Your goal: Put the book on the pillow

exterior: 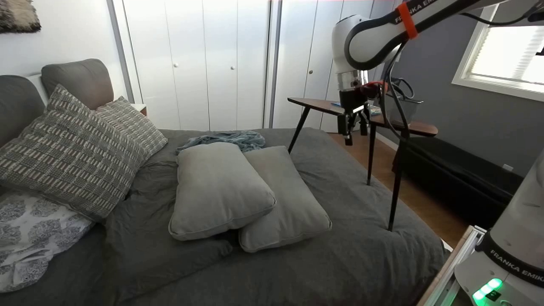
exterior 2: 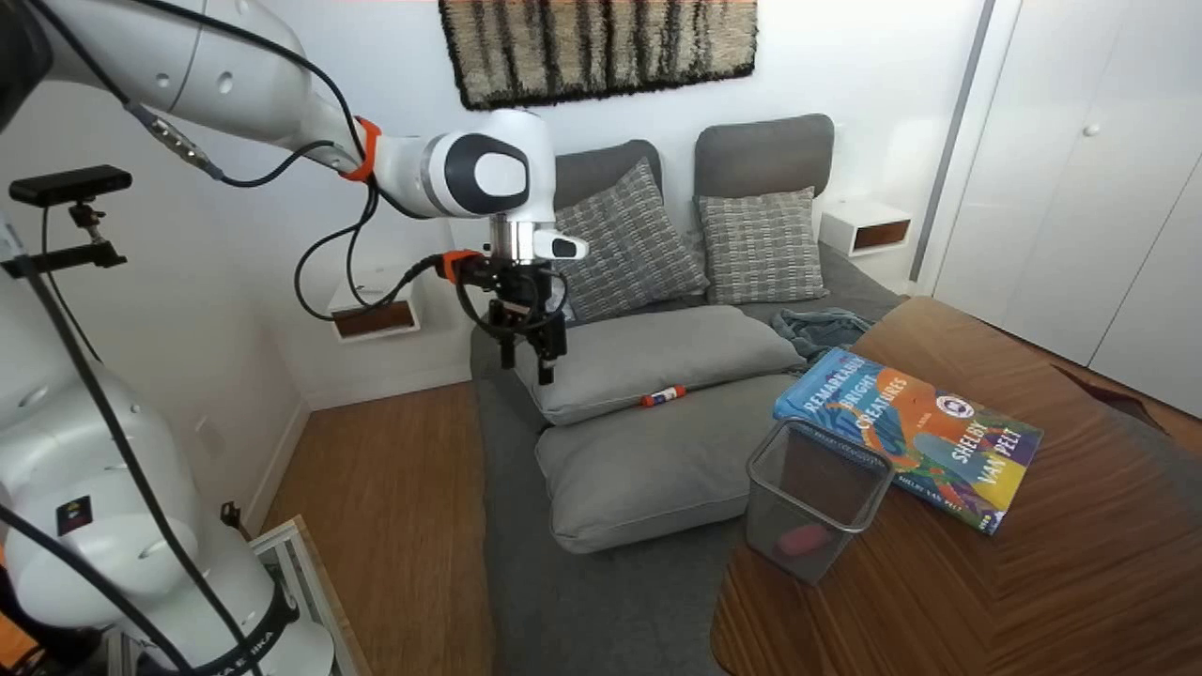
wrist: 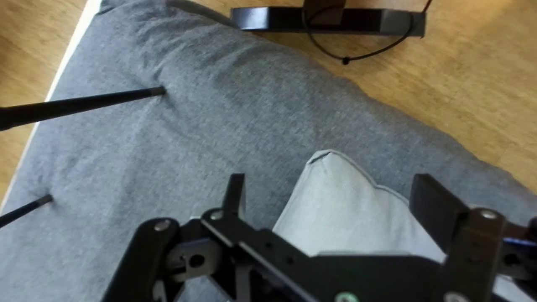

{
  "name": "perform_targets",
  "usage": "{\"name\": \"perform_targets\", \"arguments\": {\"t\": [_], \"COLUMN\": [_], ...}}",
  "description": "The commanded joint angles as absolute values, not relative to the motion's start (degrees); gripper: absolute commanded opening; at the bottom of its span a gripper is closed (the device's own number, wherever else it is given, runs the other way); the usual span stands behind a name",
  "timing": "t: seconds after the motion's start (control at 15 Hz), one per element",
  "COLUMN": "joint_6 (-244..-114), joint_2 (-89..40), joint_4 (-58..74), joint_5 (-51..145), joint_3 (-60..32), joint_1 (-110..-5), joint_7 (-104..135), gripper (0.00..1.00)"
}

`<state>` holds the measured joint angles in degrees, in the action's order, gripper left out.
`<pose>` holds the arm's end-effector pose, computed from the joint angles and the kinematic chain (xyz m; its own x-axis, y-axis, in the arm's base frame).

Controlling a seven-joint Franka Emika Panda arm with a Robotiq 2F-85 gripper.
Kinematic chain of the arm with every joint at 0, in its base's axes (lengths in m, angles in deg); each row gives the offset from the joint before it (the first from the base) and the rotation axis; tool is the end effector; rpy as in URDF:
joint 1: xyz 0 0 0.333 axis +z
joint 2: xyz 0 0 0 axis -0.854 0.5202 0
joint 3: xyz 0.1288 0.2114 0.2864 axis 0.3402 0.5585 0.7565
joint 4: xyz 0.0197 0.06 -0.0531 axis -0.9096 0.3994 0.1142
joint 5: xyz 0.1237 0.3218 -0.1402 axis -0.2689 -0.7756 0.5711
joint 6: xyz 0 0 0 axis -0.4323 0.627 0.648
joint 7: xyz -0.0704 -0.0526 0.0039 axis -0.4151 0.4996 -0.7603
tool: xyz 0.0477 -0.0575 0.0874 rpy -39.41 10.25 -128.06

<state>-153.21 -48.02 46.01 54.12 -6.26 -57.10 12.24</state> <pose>0.4378 0.0275 0.4544 0.9701 0.0127 -0.2422 0.0593 -0.9807 0.1862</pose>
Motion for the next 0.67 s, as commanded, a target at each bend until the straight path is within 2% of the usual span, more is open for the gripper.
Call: {"name": "perform_targets", "arguments": {"t": [0.0,0.6], "joint_6": [-154.8,-156.4], "joint_2": [-45.3,-37.3], "joint_4": [41.8,33.4], "joint_5": [65.8,98.9], "joint_3": [-6.3,-9.9], "joint_1": [-58.3,-60.3], "joint_7": [5.7,-9.9], "gripper": [1.0,1.0]}}
